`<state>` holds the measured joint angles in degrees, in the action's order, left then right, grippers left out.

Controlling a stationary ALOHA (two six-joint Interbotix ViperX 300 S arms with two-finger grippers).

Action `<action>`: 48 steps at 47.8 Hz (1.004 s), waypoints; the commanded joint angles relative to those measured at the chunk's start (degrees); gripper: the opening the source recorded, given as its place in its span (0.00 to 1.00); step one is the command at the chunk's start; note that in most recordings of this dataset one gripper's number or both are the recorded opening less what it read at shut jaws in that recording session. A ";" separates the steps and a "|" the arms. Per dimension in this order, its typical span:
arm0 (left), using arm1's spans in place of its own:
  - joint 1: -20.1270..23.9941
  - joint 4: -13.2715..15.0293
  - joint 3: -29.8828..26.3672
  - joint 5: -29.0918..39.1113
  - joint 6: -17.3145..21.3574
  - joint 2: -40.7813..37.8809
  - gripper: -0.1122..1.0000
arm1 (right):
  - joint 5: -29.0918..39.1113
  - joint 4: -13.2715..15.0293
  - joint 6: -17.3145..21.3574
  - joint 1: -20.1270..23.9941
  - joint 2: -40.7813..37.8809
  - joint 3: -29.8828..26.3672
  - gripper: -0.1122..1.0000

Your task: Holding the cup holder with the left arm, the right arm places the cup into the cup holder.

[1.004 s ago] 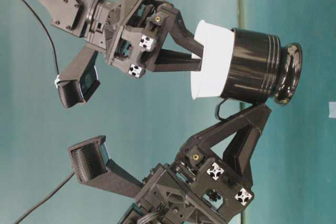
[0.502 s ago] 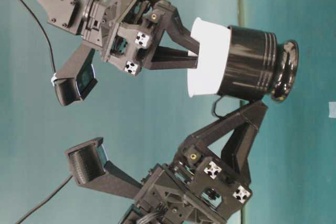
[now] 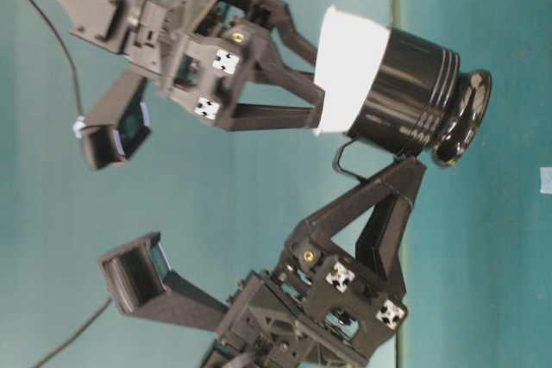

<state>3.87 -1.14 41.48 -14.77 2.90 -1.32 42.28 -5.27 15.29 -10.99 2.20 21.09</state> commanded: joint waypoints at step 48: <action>-0.09 -0.18 2.72 -19.86 -0.70 -9.14 0.32 | 1.49 0.44 0.79 -1.23 7.03 -1.41 0.92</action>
<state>3.87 -1.14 44.65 -33.57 2.20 -10.81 43.77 -4.83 15.29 -12.13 7.82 21.09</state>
